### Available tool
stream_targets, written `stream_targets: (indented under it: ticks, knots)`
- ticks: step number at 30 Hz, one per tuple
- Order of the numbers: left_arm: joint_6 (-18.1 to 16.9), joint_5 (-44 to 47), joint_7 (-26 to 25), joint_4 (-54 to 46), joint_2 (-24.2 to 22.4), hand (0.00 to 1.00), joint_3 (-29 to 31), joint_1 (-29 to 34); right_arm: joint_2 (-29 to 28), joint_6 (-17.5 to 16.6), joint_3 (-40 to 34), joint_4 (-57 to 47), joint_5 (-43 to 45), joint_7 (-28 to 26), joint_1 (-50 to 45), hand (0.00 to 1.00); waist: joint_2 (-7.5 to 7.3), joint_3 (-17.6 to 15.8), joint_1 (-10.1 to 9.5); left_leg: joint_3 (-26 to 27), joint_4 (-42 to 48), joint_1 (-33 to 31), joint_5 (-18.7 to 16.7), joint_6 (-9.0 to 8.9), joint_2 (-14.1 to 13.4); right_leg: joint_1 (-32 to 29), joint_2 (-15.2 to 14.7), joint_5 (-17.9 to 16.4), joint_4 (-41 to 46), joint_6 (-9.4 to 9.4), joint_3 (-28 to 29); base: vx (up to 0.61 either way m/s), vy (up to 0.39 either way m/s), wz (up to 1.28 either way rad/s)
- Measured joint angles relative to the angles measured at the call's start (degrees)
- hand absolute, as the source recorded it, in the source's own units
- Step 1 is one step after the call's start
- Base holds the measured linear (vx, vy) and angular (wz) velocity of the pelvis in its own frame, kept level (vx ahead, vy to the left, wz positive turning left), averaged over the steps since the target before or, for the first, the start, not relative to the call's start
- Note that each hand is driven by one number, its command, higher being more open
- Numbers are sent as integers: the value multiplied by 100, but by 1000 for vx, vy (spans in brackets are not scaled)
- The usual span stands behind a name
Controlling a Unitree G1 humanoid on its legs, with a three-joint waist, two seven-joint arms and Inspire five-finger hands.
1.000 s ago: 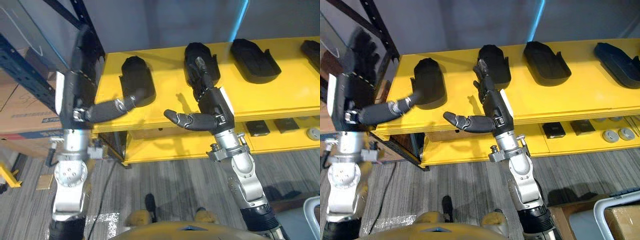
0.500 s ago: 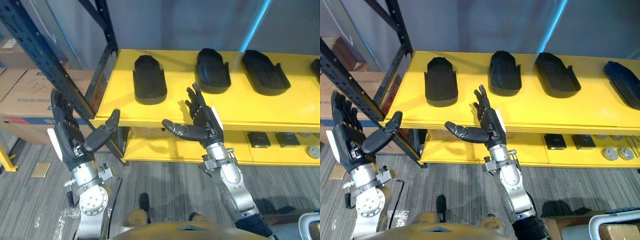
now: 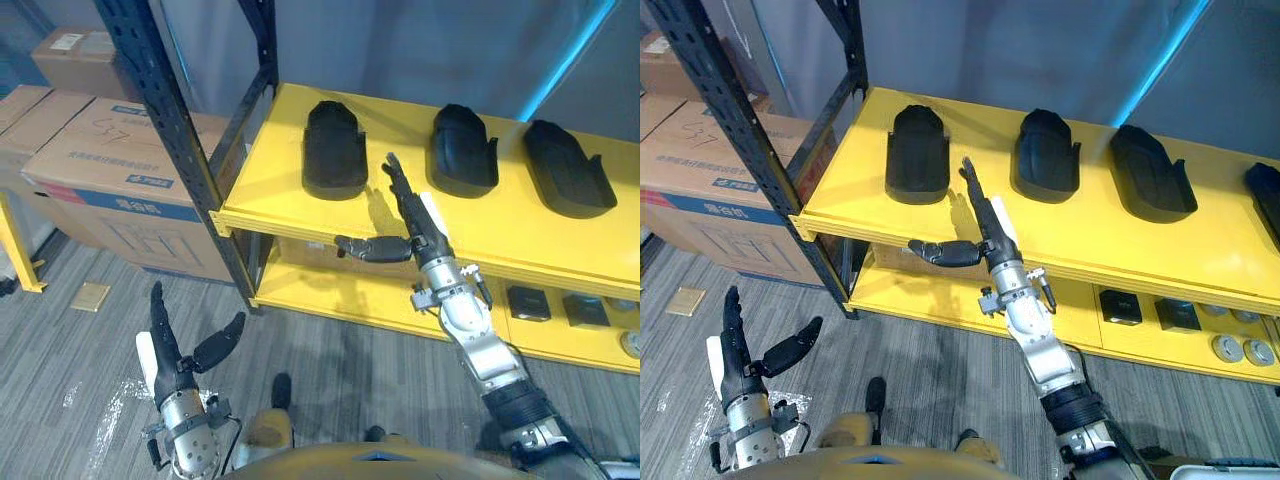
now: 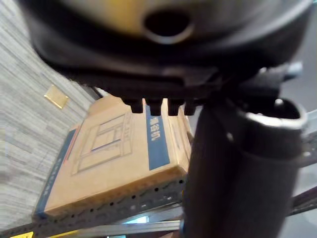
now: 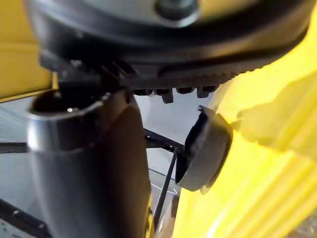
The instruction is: Walk over and take three plastic housings, then place them on the shelf
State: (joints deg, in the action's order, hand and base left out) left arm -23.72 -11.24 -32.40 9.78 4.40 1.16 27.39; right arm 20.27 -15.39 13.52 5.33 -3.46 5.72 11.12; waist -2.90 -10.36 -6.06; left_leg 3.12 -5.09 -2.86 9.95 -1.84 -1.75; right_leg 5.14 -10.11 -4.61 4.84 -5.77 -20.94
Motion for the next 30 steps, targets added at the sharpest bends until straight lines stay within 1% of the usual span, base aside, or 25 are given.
stream_targets:
  ticks: [1,4,5,6,7,8,9,10,12,13,15,17,19,20,23,26,28,30]
  knots:
    - [0,23,44,96,8,100,-9,-15,33,0,-21,1,-198,24,60,100,-2,-1,-10,-19,0,-8,1,2,-4,3,5,0,-3,0,-7,-5,-19,9]
    - [46,256,355,704,30,100,-16,-62,217,-2,-20,6,-1247,186,399,100,-11,-6,-17,-58,1,-55,21,-2,-47,-2,20,12,-11,7,-25,12,-31,4]
    - [165,402,559,1160,80,100,-14,-114,451,-2,71,48,-2120,388,603,100,-28,-21,-39,-63,3,-60,41,13,-60,2,36,30,-31,16,-25,0,0,0]
    - [213,438,617,1334,102,100,-12,-147,543,1,118,66,-2296,448,663,100,-35,-25,-50,-63,3,-59,44,16,-66,4,42,34,-42,19,-24,10,-32,-2]
    - [382,677,774,1632,142,100,2,-239,704,15,189,75,-2566,522,765,100,-44,-36,-79,-59,3,-60,46,12,-82,1,61,52,-71,31,-21,0,0,0]
    - [446,846,873,1770,148,100,28,-284,754,31,226,75,-2620,541,823,100,-46,-45,-88,-56,3,-60,45,9,-91,-4,74,62,-96,34,-18,-10,-37,-5]
    - [582,1142,999,1969,147,100,101,-356,820,76,297,74,-2750,575,952,100,-55,-77,-97,-46,2,-61,41,-3,-111,-13,95,75,-101,40,0,-15,-25,-8]
    - [708,1321,1121,2055,151,100,178,-408,854,125,357,73,-2769,575,1076,100,-59,-121,-100,-30,2,-62,42,-13,-131,-28,109,75,-101,46,25,-28,-35,-13]
    - [965,1591,1577,2305,246,100,336,-606,911,258,549,73,-2760,512,1482,100,-50,-281,-138,42,2,-83,35,-50,-198,-116,136,94,-88,87,106,-41,-20,-19]
    - [1040,1628,1692,2358,276,100,351,-657,927,272,598,72,-2758,447,1590,100,-41,-316,-138,54,2,-93,35,-50,-212,-130,140,102,-89,94,121,-48,-14,-19]
    - [1290,1744,2148,2547,350,100,370,-812,1033,392,941,75,-2757,96,2045,100,-14,-389,-147,140,14,-161,41,-51,-255,-227,174,143,-83,107,221,-12,-16,-17]
    - [1403,1751,2367,2654,352,100,365,-935,1134,465,1154,98,-2757,-124,2356,100,9,-492,-150,161,22,-175,74,-76,-271,-251,217,187,-82,117,246,12,-26,-10]
    - [1532,1797,2652,2850,351,100,302,-1157,1154,611,1355,363,-2659,-366,2855,100,70,-650,-158,167,24,-183,110,-59,-285,-290,222,224,-64,93,258,-25,-20,-3]
    - [1538,1806,2698,2875,349,100,274,-1191,1153,661,1367,430,-2626,-398,2956,100,91,-684,-168,168,24,-189,110,-62,-286,-317,223,223,-48,93,260,-45,-9,-1]
    - [1538,1961,2865,2909,352,100,240,-1263,1160,828,1368,692,-2051,-512,3424,100,185,-855,-168,187,25,-223,105,-75,-291,-400,220,216,15,102,291,-18,-8,-4]
    - [1544,1986,2946,2941,353,100,182,-1330,1216,894,1367,708,-1610,-720,3680,100,275,-939,-169,191,29,-256,133,-55,-289,-419,216,223,41,93,303,6,-4,-2]
    - [1542,1983,2939,2963,354,100,153,-1361,1222,942,1369,709,-1528,-859,3754,100,299,-953,-171,175,30,-254,141,-44,-290,-419,215,219,69,96,287,23,-27,4]
    - [1542,1987,2909,2963,346,100,141,-1362,1222,1096,1372,747,-1335,-928,3855,100,309,-971,-168,144,30,-245,137,-49,-295,-416,218,201,114,118,257,27,-36,5]
